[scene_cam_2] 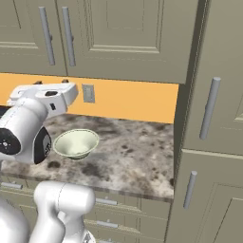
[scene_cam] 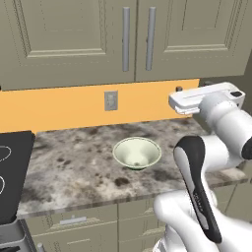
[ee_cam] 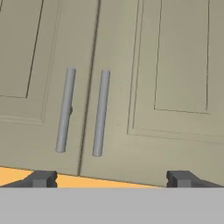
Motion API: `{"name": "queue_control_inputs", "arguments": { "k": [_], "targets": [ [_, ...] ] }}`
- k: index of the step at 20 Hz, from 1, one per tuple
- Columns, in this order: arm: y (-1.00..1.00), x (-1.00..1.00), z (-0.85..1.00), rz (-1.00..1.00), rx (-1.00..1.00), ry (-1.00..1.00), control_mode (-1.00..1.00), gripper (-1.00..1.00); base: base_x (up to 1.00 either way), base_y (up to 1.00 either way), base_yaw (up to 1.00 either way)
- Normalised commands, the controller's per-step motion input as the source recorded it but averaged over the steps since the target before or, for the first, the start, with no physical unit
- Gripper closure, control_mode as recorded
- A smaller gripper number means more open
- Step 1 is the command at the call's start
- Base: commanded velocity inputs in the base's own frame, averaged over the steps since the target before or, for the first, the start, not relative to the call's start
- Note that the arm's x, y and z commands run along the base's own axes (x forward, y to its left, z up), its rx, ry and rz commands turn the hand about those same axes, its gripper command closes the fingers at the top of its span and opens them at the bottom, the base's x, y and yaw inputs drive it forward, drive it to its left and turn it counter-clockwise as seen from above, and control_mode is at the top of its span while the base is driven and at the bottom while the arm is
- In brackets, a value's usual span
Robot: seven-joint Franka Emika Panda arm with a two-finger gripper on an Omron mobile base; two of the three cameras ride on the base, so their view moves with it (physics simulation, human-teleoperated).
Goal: Open the cabinet. Pick the pear and peach from the cabinet and place them into the bowl. Then close the cabinet.
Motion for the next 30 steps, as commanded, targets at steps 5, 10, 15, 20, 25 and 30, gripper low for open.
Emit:
{"name": "queue_control_inputs", "arguments": {
  "k": [5,10,15,20,25,30],
  "targets": [
    [0.5,0.18,0.17,0.0,0.02,-0.07,-1.0,-1.0,0.0,0.0,0.0],
    [0.38,0.53,0.15,0.0,0.04,-0.02,-1.0,-1.0,0.0,0.0,0.0],
    [0.11,0.66,0.11,0.0,0.01,0.0,-1.0,-1.0,0.0,0.0,0.0],
    [-0.01,0.53,0.14,0.0,0.0,0.0,-1.0,-1.0,0.0,0.0,0.0],
    [0.0,0.72,0.08,0.0,0.0,0.04,-1.0,-1.0,0.0,0.0,0.0],
    [0.0,0.77,0.1,0.0,0.02,0.05,-1.0,-1.0,0.0,0.0,0.0]
  ]
}}
